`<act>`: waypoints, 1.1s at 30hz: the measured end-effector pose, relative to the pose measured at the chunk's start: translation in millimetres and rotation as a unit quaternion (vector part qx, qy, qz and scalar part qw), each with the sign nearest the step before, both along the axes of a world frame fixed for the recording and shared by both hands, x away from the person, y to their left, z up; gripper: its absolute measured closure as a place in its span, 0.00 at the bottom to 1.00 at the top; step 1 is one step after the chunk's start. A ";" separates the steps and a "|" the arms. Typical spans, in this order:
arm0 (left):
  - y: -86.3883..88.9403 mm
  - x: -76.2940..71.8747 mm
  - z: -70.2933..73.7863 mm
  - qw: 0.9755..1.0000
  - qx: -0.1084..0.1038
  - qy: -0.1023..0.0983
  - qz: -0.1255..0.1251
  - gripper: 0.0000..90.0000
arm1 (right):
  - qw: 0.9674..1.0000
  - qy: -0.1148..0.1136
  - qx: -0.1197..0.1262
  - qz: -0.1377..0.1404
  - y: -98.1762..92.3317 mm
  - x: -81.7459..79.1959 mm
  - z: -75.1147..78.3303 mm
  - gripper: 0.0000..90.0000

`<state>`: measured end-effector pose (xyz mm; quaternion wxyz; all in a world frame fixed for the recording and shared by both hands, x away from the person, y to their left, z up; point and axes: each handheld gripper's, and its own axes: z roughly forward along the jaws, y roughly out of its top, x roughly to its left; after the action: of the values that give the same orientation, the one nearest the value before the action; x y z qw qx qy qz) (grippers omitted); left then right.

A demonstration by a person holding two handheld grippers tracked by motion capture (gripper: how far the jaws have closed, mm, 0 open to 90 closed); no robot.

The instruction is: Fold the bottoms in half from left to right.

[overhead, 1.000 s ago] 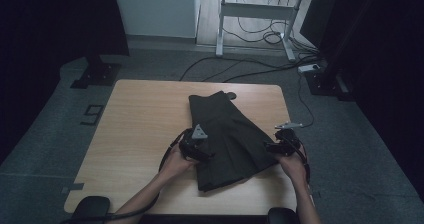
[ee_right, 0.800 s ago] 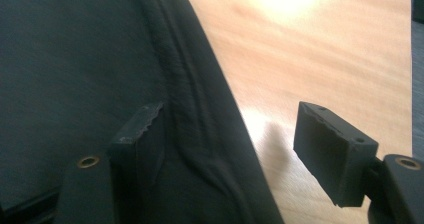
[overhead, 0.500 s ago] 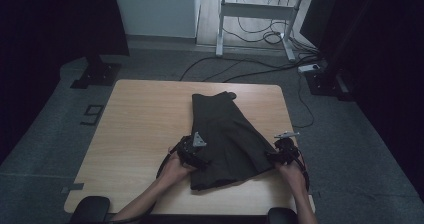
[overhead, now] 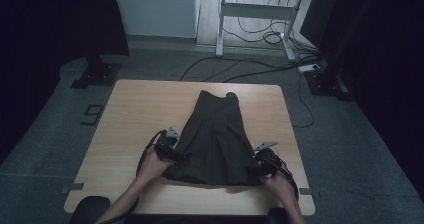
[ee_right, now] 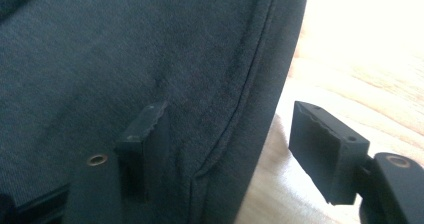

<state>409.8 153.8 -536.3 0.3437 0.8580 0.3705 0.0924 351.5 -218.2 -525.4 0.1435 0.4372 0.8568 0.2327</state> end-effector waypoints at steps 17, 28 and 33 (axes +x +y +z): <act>-27.8 47.9 -6.3 0.999 0.024 -0.028 0.011 0.09 | 0.995 -0.060 0.034 -0.072 16.7 80.6 -1.8 0.21; -15.8 36.5 -7.7 0.999 0.021 -0.024 0.020 0.10 | 0.994 -0.065 0.053 -0.064 18.5 65.3 -13.0 0.28; -4.7 19.6 -6.0 0.999 0.031 -0.028 0.017 0.10 | 0.996 -0.056 0.055 -0.036 28.7 50.6 -12.6 0.28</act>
<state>429.4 149.1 -542.3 0.3259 0.8589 0.3718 0.1335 402.1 -189.5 -537.9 0.1753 0.4611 0.8171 0.2983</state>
